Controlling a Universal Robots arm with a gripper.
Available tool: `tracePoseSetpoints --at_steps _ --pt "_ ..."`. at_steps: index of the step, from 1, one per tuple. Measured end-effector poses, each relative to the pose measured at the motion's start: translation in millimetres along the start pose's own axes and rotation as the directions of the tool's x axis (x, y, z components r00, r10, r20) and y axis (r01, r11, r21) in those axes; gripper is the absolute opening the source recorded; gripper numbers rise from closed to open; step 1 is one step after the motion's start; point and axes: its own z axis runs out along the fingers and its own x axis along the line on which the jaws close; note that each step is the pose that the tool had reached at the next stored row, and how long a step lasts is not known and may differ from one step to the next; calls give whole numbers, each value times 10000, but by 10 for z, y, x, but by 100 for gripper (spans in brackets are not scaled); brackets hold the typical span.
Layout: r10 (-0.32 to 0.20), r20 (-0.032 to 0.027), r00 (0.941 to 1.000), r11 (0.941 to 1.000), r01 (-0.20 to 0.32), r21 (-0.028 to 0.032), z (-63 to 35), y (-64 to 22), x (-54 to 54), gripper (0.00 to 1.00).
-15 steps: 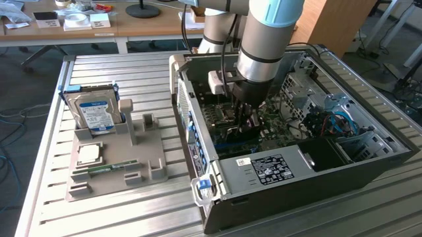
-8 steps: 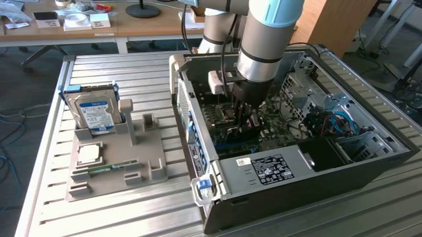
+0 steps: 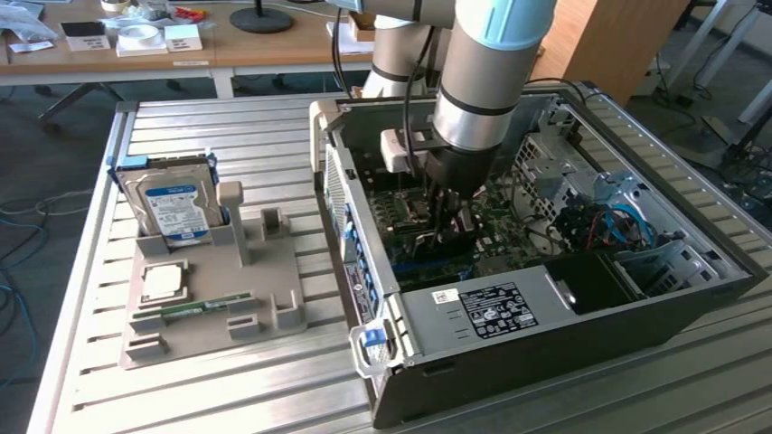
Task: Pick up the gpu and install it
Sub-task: 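Insert the gpu into the slot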
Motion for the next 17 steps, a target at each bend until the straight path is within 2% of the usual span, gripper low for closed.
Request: tracePoseSetpoints --at_steps 7,9,17 --pt "43 -2 10000 10000 -43 1 -1 -1 4 33" --pt "43 -3 10000 10000 -43 1 -1 -1 4 27" --pt "43 -5 10000 10000 -43 1 10 -2 18 27"
